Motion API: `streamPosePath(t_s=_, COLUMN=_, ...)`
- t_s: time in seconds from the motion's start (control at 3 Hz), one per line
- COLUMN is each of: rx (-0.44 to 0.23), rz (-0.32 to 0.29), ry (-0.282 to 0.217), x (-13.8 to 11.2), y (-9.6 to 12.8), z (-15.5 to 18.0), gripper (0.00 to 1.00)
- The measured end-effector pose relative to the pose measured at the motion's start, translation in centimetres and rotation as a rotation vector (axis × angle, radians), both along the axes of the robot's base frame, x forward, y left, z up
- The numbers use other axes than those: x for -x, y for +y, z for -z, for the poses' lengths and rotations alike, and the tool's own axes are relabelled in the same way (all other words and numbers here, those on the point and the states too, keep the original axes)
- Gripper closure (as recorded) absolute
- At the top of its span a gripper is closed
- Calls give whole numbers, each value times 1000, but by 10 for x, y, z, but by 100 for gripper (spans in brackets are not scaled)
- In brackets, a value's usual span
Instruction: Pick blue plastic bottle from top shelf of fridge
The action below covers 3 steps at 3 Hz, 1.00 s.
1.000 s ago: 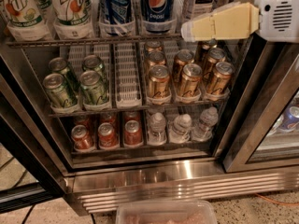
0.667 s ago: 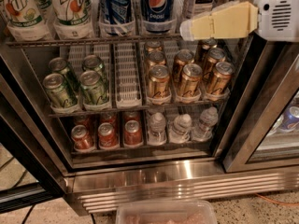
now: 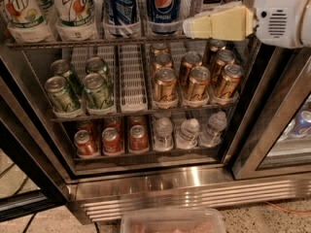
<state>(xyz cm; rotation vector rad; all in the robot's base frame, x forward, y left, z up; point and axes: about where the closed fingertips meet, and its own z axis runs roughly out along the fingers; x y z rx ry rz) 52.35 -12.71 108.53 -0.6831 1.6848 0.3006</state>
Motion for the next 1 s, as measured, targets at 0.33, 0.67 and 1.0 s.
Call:
streamPosePath(t_s=0.33, rx=33, rz=30, ry=-66, x=-7, y=0, z=5, gripper=16)
streamPosePath(t_s=0.67, rx=47, rz=79, ry=-118, x=-13, y=-3, z=9, gripper=23)
streamPosePath(t_s=1.0, rx=53, rz=92, ry=-137, x=-14, y=-3, z=6, gripper=29)
